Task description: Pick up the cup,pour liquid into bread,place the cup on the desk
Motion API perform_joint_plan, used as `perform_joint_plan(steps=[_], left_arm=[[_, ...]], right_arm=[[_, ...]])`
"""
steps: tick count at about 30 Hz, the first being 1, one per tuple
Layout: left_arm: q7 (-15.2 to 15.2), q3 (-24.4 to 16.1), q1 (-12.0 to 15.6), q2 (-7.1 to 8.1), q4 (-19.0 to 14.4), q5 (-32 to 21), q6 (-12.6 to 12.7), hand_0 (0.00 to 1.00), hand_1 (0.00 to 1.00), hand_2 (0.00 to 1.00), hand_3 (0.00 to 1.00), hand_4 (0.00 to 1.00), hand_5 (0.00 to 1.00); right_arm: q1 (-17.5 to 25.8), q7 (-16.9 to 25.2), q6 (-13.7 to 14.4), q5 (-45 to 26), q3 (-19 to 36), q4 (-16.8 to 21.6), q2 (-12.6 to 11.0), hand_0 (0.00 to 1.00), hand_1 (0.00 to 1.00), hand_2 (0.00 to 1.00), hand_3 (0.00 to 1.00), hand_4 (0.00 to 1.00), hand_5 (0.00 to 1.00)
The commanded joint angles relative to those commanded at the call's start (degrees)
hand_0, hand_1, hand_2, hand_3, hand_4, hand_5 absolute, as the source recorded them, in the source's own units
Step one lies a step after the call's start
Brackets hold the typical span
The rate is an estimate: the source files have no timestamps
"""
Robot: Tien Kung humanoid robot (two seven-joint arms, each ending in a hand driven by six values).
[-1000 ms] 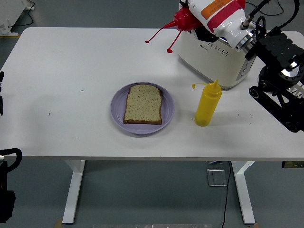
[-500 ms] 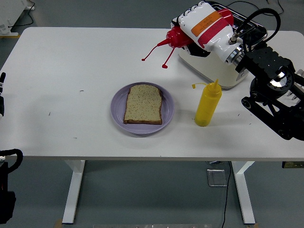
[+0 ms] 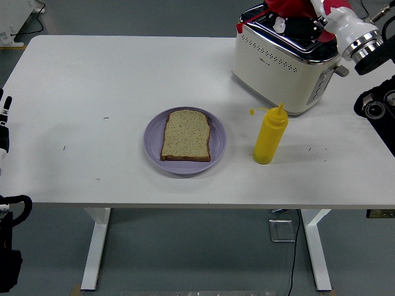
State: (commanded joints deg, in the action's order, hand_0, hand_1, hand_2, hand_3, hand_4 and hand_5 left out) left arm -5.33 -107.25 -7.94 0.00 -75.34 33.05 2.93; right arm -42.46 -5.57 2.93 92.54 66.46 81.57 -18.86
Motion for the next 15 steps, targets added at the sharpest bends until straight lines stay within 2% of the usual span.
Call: perform_joint_plan(steps=[3, 6, 15], left_arm=[[0.01, -0.10, 0.06, 0.00, 0.10, 0.02, 0.03, 0.785, 0.739, 0.748, 0.689, 0.561, 0.998], [0.09, -0.35, 0.05, 0.00, 0.13, 0.11, 0.15, 0.785, 0.739, 0.748, 0.689, 0.561, 0.998], [0.22, -0.19, -0.07, 0.00, 0.12, 0.17, 0.23, 0.784, 0.739, 0.748, 0.687, 0.560, 0.998]], right_arm=[[2.62, -1.69, 0.06, -7.45, 3.80, 0.56, -0.36, 0.139, 0.187, 0.318, 0.417, 0.522, 0.156], [5.12, -1.00, -0.06, -14.52, 5.09, -0.11, -0.62, 0.139, 0.187, 0.318, 0.417, 0.522, 0.156], [11.46, 5.05, -1.30, -36.17, 5.26, -1.25, 0.15, 0.152, 0.189, 0.320, 0.424, 0.530, 0.178]])
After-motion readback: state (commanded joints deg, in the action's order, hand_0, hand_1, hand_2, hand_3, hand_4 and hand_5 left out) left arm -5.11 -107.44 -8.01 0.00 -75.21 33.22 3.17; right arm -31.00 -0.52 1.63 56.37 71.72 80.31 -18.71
